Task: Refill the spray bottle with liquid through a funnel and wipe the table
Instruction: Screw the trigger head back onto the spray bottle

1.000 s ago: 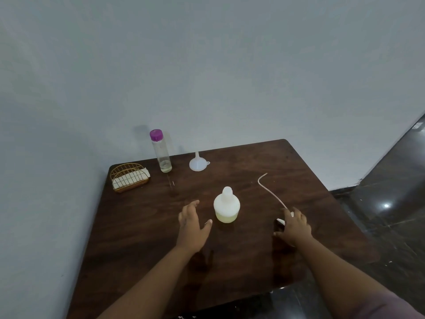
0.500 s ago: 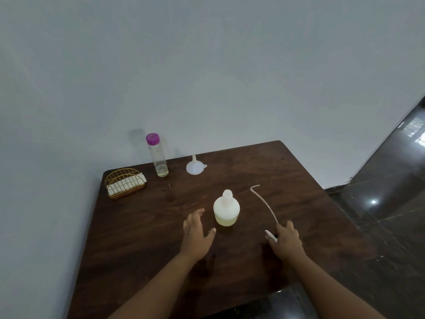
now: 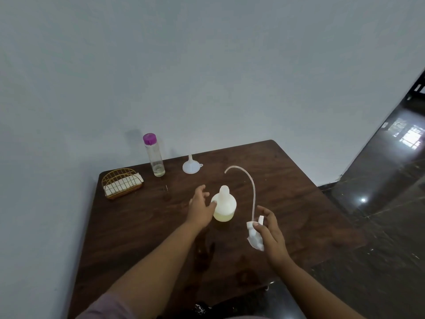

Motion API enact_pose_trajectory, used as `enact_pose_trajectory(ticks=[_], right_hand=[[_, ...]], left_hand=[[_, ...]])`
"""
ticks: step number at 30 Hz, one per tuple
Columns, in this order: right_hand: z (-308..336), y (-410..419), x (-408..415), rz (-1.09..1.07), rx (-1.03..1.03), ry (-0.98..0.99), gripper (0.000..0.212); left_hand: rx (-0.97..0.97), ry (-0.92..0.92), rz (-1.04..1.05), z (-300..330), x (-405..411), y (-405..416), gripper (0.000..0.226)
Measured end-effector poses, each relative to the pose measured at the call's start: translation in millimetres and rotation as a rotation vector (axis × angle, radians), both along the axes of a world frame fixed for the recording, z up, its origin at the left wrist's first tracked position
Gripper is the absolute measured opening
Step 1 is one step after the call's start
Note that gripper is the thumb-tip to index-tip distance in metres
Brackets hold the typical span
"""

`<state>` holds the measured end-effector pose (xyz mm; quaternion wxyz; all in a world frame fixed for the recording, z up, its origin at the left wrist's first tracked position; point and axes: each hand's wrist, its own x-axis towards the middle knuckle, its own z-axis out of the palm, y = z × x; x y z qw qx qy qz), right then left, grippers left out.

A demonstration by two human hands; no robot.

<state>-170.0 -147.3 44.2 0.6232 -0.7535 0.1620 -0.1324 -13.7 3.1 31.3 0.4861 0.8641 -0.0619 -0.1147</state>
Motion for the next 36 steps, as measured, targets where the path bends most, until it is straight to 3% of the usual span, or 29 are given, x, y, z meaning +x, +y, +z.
enact_pose_trajectory(ticks=[7,15,23,29,36], right_hand=[[10.6,14.6,-24.1,0.006,0.091,-0.089,0.060],[5.2,13.7,-40.5,-0.006,0.109,-0.010,0.058],[25.2,4.2,-23.3,-0.038,0.077,0.031,0.037],[33.8,1.3,-21.9,-0.052,0.059,0.027,0.056],[30.6,0.0,-29.5,-0.062,0.033,0.003,0.056]], left_hand=[[0.065,-0.044,-0.120,9.9,27.9,-17.9,0.068],[0.126,-0.077,-0.211,-2.2,28.9,-37.5,0.068],[0.187,-0.141,-0.246,-2.3,32.3,-45.8,0.052],[0.155,-0.178,-0.186,7.6,29.0,-50.3,0.041],[0.109,-0.218,-0.172,-1.9,25.8,-47.1,0.037]])
